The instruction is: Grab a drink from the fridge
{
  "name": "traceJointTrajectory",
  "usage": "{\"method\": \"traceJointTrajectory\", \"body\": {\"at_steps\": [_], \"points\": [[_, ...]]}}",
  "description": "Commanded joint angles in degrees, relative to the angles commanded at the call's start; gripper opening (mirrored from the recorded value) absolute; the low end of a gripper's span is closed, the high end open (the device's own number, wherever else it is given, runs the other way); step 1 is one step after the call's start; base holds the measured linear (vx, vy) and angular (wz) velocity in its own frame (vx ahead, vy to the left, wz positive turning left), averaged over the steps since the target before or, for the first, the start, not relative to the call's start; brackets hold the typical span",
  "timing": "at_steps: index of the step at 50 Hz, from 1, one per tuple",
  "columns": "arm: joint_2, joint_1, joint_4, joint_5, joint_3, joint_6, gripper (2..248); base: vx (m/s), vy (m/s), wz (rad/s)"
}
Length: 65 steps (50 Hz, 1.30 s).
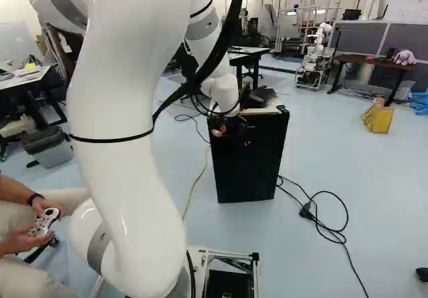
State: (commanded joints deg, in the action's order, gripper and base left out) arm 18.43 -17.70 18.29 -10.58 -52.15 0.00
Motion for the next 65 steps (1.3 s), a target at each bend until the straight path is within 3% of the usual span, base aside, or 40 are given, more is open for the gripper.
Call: {"method": "traceJointTrajectory", "body": {"at_steps": [65], "points": [[3.7,1.0,0.0,0.0,-4.8,0.0,247,0.000,0.000,0.000]]}}
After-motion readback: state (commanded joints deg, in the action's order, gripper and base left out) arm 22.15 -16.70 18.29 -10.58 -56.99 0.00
